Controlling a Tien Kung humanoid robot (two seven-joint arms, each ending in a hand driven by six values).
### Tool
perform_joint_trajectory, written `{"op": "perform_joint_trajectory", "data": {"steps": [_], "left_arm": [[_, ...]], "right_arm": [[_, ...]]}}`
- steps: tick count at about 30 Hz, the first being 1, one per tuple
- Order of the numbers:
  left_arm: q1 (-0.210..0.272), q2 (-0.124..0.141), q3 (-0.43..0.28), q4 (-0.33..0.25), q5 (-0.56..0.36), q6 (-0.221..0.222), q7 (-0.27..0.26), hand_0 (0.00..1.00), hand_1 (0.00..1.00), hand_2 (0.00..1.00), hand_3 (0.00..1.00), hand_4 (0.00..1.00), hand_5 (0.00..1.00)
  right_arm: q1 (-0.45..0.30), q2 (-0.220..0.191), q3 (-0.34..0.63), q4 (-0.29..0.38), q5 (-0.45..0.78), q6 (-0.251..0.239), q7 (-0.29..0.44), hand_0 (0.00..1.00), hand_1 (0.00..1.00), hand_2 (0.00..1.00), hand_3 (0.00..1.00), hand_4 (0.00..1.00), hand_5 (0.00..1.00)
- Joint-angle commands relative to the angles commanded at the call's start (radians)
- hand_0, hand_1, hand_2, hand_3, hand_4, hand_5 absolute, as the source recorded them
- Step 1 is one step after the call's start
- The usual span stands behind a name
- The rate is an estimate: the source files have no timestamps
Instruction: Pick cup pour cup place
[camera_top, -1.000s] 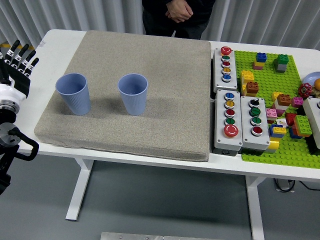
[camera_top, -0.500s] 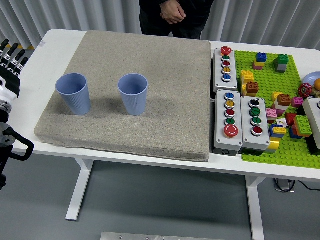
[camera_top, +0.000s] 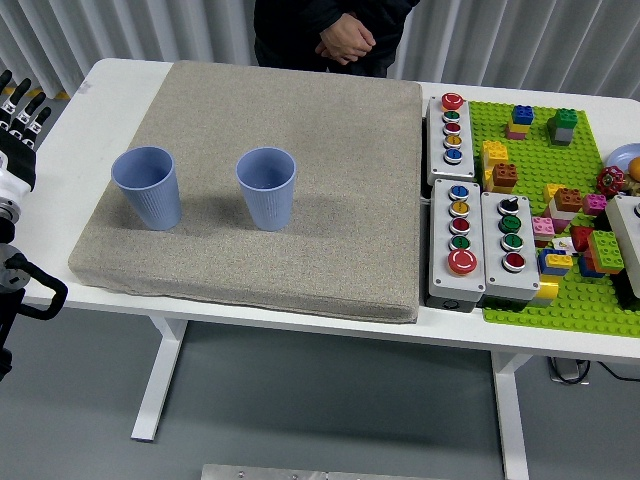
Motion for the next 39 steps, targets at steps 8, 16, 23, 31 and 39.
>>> {"op": "perform_joint_trajectory", "data": {"steps": [8,16,23,31,39], "left_arm": [[-0.004,-0.002,-0.009,-0.007,0.003,0.002,0.001,0.808,0.777,0.841,0.889,0.862,0.998],[-0.008,-0.002,0.004,-0.006,0.004,0.006,0.004,0.807,0.778,0.84,0.888,0.859,0.998],[-0.014,0.001,0.006,-0.008,0.006,0.007,0.006,0.805,0.777,0.839,0.89,0.859,0.998],[-0.013,-0.001,0.012,-0.005,0.012,0.01,0.006,0.805,0.776,0.839,0.889,0.861,0.998],[-0.017,0.001,0.01,-0.011,0.011,0.01,0.007,0.804,0.777,0.838,0.887,0.857,0.998]], "right_arm": [[0.003,0.0,0.003,0.0,0.002,-0.002,0.001,0.724,0.692,0.744,0.704,0.329,0.263],[0.005,0.002,0.004,0.0,0.012,-0.007,0.003,0.722,0.692,0.744,0.704,0.329,0.262],[0.004,-0.001,-0.001,0.0,0.022,-0.001,0.006,0.723,0.692,0.745,0.704,0.329,0.263],[-0.006,-0.006,-0.001,0.0,0.027,0.007,0.012,0.722,0.695,0.745,0.703,0.331,0.266],[0.001,-0.004,0.01,0.0,0.023,0.004,0.008,0.723,0.694,0.744,0.704,0.332,0.268]]}}
